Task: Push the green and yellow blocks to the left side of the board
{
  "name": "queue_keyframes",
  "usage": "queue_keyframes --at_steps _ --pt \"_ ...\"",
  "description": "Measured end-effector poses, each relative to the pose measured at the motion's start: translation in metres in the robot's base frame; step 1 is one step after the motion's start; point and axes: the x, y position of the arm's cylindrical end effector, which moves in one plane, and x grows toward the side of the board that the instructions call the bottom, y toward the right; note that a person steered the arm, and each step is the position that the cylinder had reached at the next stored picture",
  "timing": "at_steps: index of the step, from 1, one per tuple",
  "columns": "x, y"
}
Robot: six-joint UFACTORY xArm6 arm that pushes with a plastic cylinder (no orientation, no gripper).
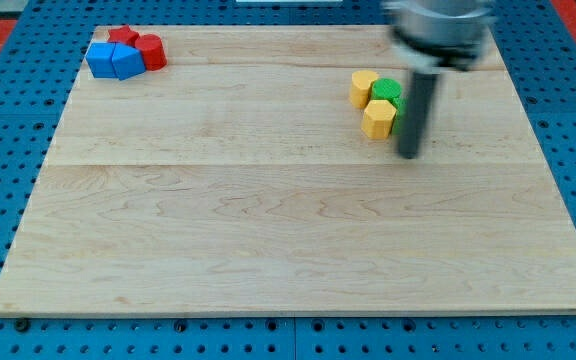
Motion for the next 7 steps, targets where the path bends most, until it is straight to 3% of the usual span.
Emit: queue_keyframes --at_steps 1,2,3,7 --pt "-0.027 0.056" --pt "-0.061 0.048" --pt "-0.061 0.008" --pt "-0.038 -0.034"
